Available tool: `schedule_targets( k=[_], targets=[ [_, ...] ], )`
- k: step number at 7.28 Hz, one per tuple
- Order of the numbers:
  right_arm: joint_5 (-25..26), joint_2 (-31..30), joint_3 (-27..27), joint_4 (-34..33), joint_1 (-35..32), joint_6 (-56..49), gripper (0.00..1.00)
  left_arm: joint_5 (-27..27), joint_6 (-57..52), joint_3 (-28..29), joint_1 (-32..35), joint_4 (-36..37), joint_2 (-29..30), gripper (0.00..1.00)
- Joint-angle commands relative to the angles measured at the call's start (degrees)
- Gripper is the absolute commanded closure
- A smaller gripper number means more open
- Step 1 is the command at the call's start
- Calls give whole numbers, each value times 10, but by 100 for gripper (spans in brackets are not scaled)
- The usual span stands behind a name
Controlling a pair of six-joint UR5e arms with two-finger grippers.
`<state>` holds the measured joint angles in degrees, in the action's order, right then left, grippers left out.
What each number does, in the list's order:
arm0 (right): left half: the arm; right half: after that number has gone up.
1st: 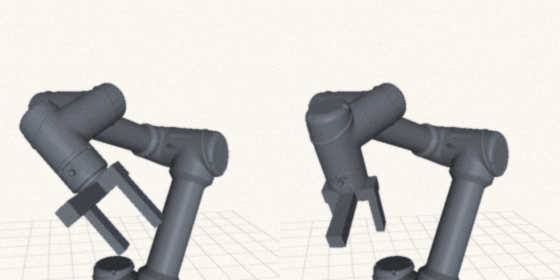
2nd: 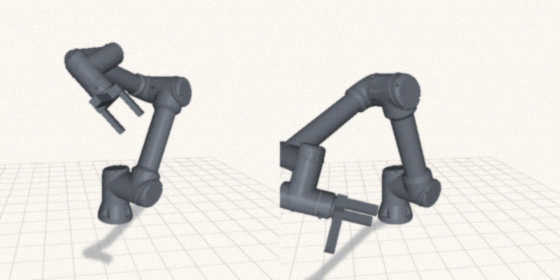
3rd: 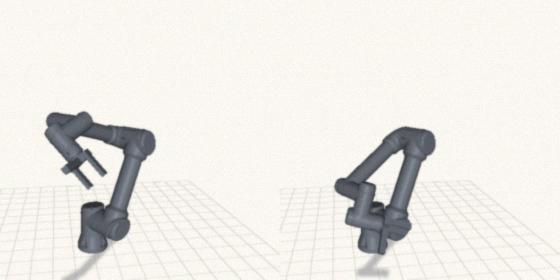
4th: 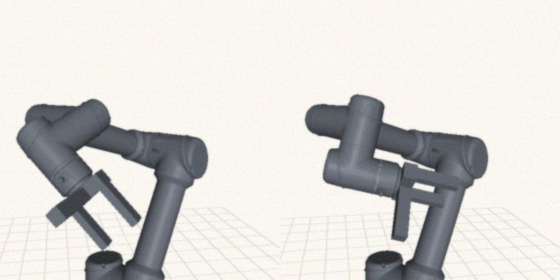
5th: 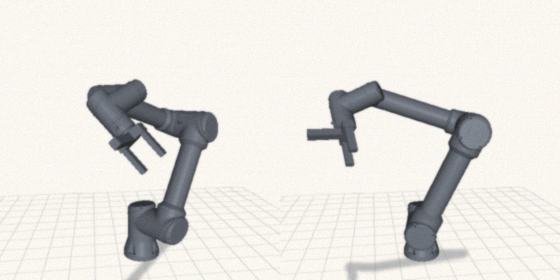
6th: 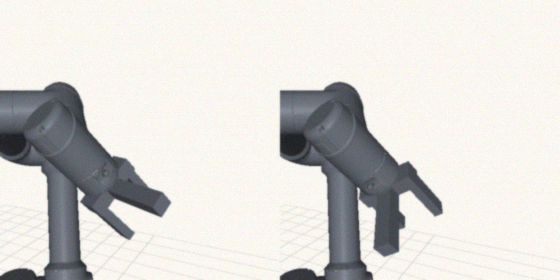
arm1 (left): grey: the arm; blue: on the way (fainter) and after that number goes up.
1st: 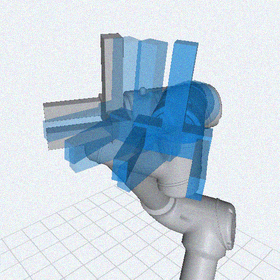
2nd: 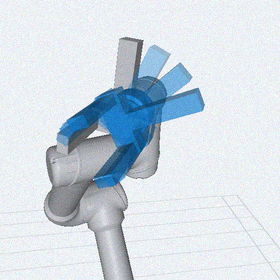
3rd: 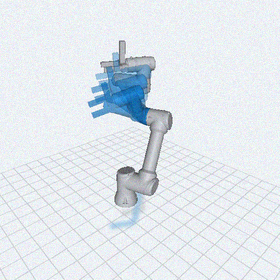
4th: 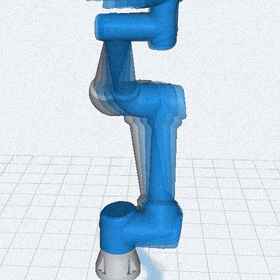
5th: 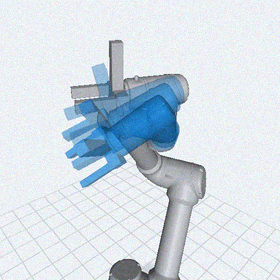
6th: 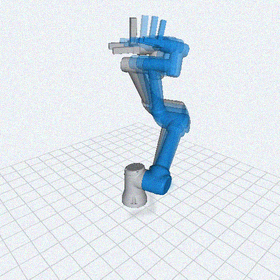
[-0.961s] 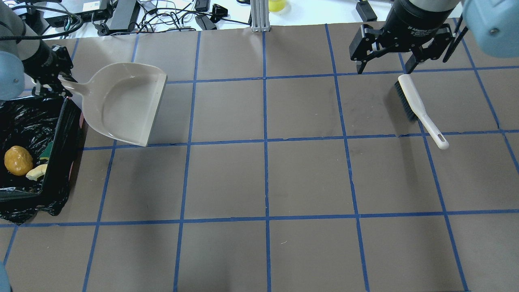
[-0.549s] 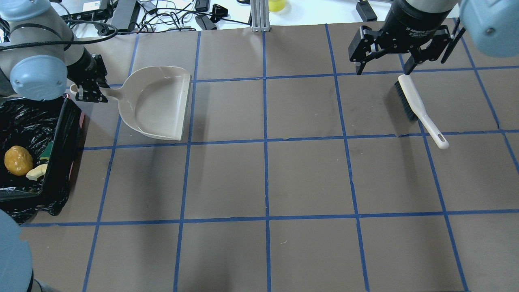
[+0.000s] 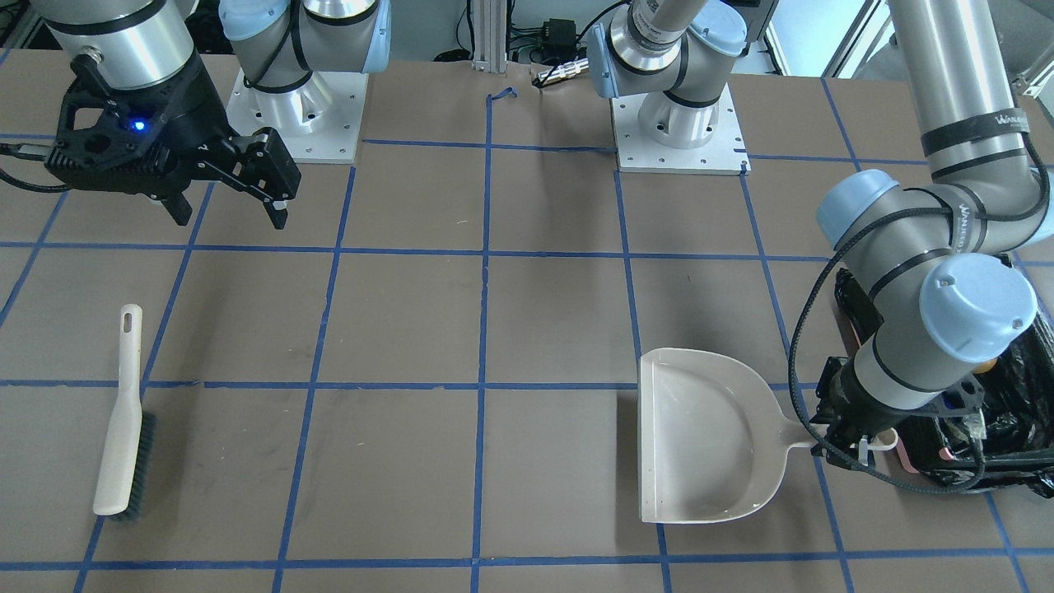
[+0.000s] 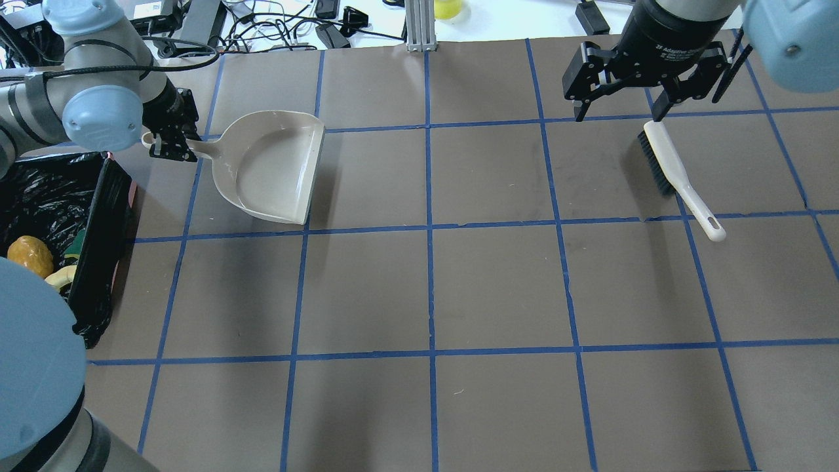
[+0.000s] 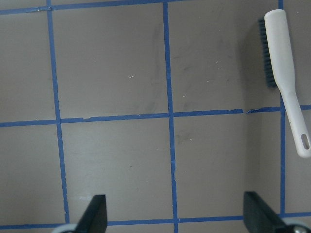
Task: Sweep and dump trash into bin
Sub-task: 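Bring the empty dustpan back to the table with the left gripper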
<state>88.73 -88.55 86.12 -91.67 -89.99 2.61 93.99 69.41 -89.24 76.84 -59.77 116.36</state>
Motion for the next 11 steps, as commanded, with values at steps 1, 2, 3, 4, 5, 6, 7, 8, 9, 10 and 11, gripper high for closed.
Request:
schedule_targets(
  k=[1, 2, 3, 4, 5, 6, 7, 8, 9, 10, 11],
  targets=[
    [-1, 0, 0, 0, 1, -1, 0, 1, 65, 7, 32, 4, 33, 100],
    [1, 0, 0, 0, 1, -1, 0, 1, 64, 7, 36, 13, 38, 100],
    [1, -1, 1, 1, 2, -2, 0, 1, 62, 10, 36, 35, 49, 100],
    [-2, 0, 1, 1, 2, -2, 0, 1, 57, 10, 36, 52, 57, 100],
    [3, 0, 1, 1, 2, -2, 0, 4, 32, 20, 36, 55, 58, 100],
    [4, 0, 1, 1, 2, -2, 0, 6, 29, 25, 36, 55, 61, 100],
    [4, 0, 1, 1, 2, -2, 0, 6, 30, 26, 36, 55, 66, 100],
    [5, 0, 1, 1, 2, -2, 0, 5, 32, 30, 36, 55, 70, 100],
    [4, 0, 1, 0, 2, -2, 0, 2, 32, 32, 36, 55, 73, 100],
    [5, 0, 1, -1, 2, -1, 0, 2, 33, 32, 36, 55, 72, 100],
    [6, -2, 2, 0, 2, -2, 0, 1, 36, 31, 36, 55, 72, 100]
  ],
)
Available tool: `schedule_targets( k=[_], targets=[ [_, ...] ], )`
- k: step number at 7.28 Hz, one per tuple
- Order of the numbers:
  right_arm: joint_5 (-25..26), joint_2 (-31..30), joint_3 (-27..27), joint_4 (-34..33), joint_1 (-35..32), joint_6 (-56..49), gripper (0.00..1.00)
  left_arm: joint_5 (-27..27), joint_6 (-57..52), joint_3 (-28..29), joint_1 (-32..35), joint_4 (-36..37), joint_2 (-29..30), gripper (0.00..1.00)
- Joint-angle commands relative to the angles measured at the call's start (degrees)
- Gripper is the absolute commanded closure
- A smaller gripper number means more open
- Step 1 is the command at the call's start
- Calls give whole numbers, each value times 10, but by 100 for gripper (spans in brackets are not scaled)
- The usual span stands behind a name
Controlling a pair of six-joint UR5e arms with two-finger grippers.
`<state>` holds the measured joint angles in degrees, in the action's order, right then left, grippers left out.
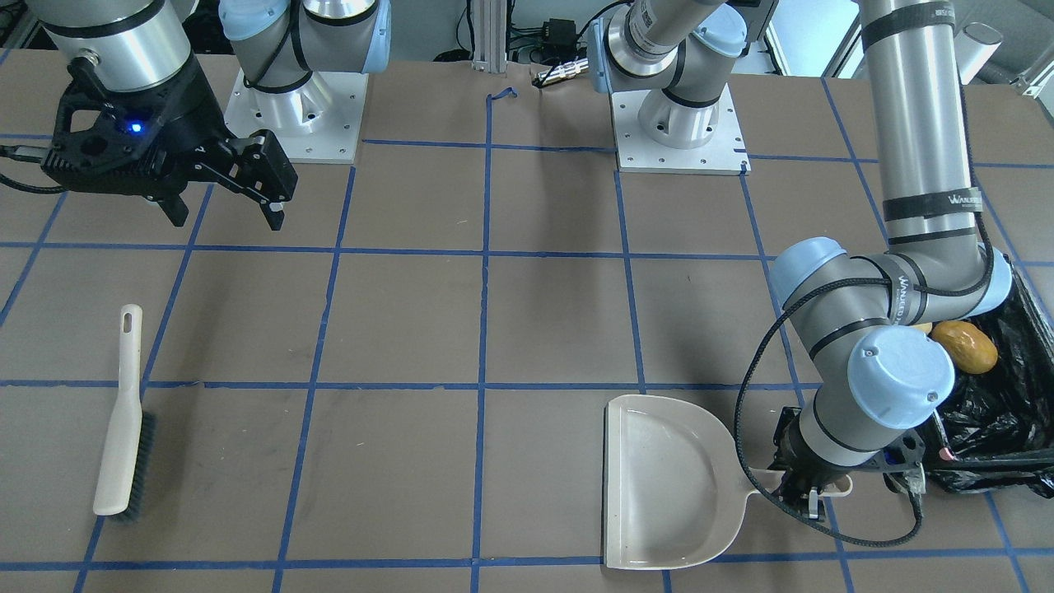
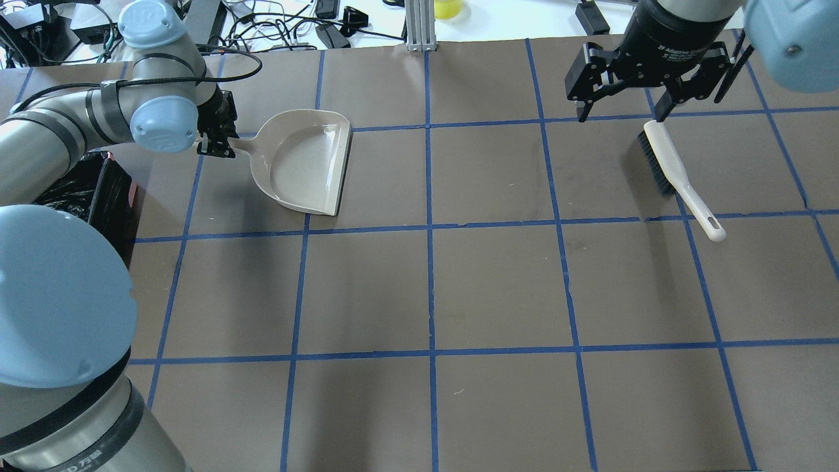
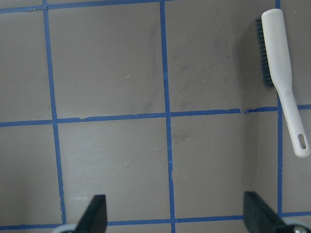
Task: Sweep and dump trash into bin
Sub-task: 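Lower the dustpan onto the table with the left gripper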
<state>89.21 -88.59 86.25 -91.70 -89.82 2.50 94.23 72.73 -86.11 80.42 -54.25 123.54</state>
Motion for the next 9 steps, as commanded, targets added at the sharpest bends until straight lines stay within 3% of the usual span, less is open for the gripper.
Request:
schedule_targets(
  k=[1, 5, 7, 8, 9],
  targets=[
    [1, -2, 2, 0, 0, 0, 0, -1, 4, 0, 0, -1, 0, 100],
    [2, 0, 2, -1, 1, 0, 0, -1, 7, -9, -1, -2, -4, 100],
    [3, -4, 2, -1, 1, 0, 0, 2, 9, -9, -1, -2, -5, 86],
    [2, -4, 2, -1, 1, 0, 0, 4, 10, -11, -1, -2, -8, 63],
    [3, -4, 3, -1, 1, 0, 0, 3, 11, -11, 0, -5, -9, 51]
  ],
)
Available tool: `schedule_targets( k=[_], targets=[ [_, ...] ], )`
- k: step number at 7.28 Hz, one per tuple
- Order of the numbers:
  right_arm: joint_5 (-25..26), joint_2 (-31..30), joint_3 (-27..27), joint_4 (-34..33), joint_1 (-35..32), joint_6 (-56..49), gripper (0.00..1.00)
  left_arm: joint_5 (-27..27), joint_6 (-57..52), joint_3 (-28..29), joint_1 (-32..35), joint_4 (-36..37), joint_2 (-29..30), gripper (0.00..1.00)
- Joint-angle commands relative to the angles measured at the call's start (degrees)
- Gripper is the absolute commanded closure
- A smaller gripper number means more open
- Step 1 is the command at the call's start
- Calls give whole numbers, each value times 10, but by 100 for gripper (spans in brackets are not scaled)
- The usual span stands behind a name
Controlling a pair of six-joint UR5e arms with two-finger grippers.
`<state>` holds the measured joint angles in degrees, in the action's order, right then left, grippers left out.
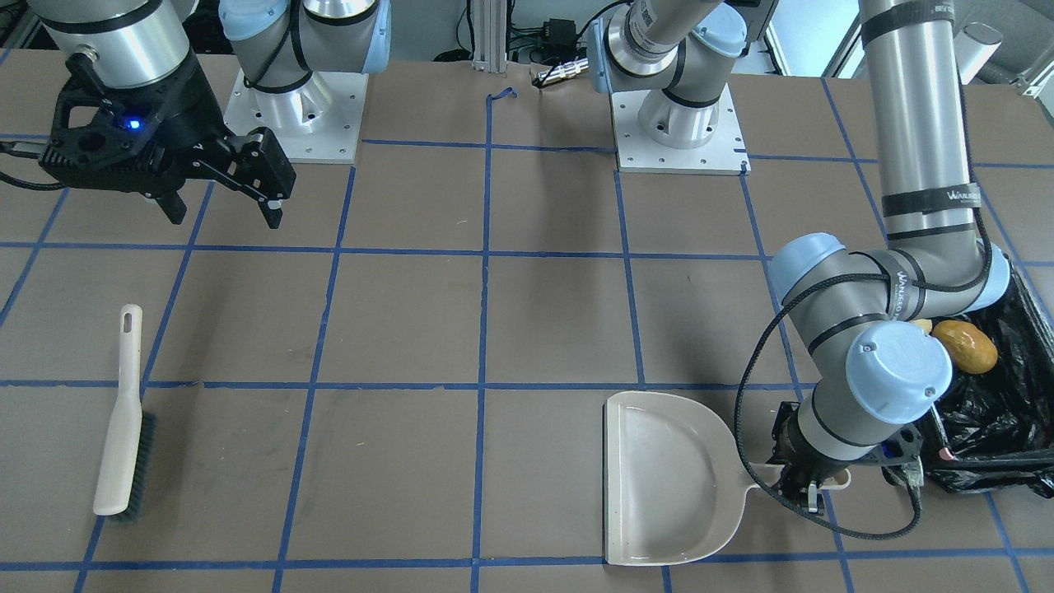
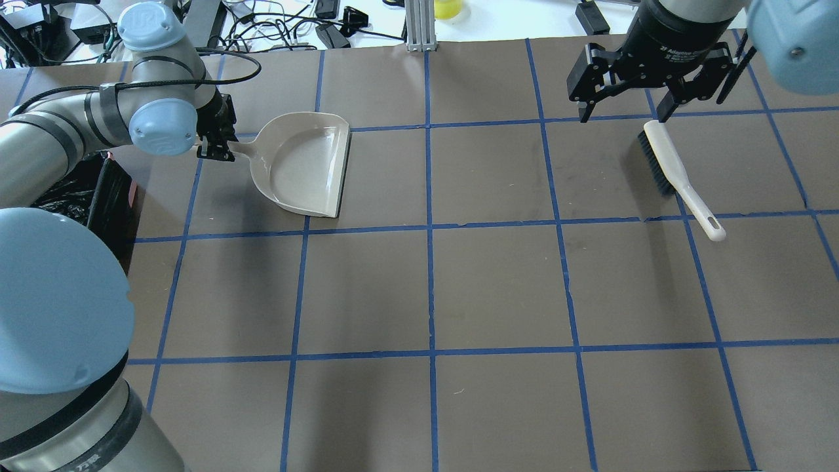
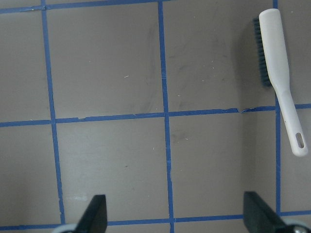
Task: Sweep and dump trash into bin
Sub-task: 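Lower the dustpan onto the table with the left gripper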
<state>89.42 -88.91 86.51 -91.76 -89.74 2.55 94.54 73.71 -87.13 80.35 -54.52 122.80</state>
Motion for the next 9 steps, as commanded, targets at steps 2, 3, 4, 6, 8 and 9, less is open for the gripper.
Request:
schedule_targets(
  k=[2, 3, 4, 6, 8, 9],
  targets=[
    [1, 0, 1, 0, 1, -1, 0, -2, 1, -1, 1, -3, -3, 49],
    [0, 0, 1, 0, 1, -1, 0, -2, 0, -7, 0, -3, -9, 48],
    [-1, 0, 1, 0, 1, -1, 0, -3, -2, -8, 1, -4, -16, 48],
    [0, 0, 1, 0, 1, -1, 0, -2, -11, -7, 4, -10, -42, 48],
    [0, 0, 1, 0, 1, -1, 0, -3, -132, -7, 5, -42, -81, 48],
    [0, 0, 1, -1, 1, -1, 0, -2, -182, -8, 5, -43, -98, 39]
  ],
)
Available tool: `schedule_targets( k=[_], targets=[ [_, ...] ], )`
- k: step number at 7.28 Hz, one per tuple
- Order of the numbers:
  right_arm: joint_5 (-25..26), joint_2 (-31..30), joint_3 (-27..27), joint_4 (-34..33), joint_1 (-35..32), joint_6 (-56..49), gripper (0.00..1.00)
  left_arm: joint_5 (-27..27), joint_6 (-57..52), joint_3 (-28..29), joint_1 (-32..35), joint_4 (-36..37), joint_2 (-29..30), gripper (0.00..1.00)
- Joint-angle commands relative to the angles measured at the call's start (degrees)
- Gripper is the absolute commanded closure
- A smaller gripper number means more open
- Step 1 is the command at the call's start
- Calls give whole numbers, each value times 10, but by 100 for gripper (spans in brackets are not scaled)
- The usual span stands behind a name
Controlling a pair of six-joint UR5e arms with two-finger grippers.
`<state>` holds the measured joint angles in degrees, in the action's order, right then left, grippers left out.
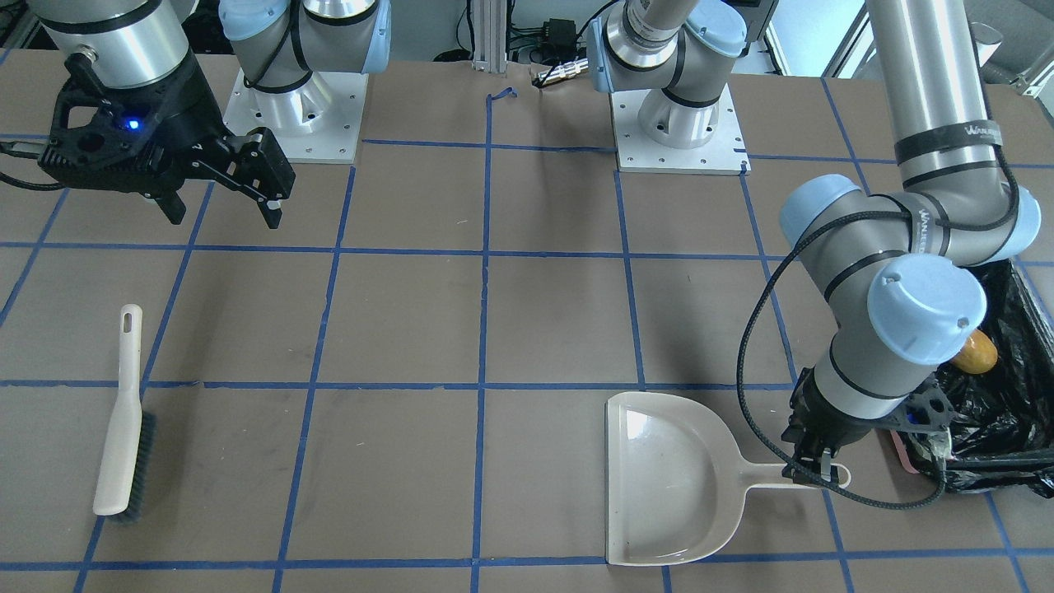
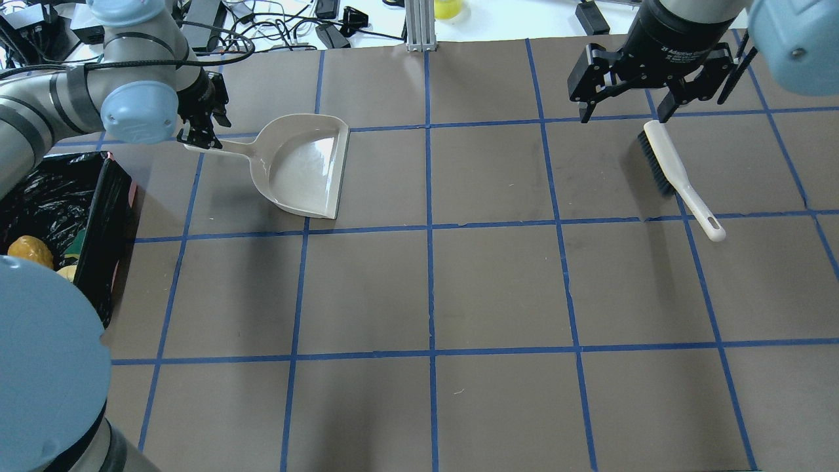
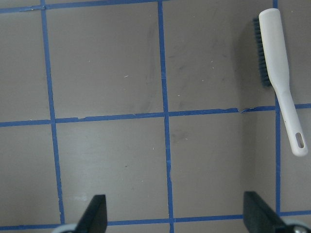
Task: Sweep and dump trash into bin
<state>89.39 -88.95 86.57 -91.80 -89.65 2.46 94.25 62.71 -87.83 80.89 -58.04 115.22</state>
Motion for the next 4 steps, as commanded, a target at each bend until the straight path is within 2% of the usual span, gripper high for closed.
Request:
schedule_targets(
  k=[1, 2, 3, 4],
  targets=[
    [0, 0, 0, 0, 0, 0, 0, 0, -111, -2, 5, -24, -39, 31],
    [0, 0, 0, 0, 0, 0, 0, -6, -168, 0, 8, -32, -61, 10],
    [0, 0, 0, 0, 0, 0, 0, -24, -201, -4, 8, -52, -79, 6],
    [0, 0, 0, 0, 0, 0, 0, -33, -286, -9, 11, -55, -89, 0]
  ],
)
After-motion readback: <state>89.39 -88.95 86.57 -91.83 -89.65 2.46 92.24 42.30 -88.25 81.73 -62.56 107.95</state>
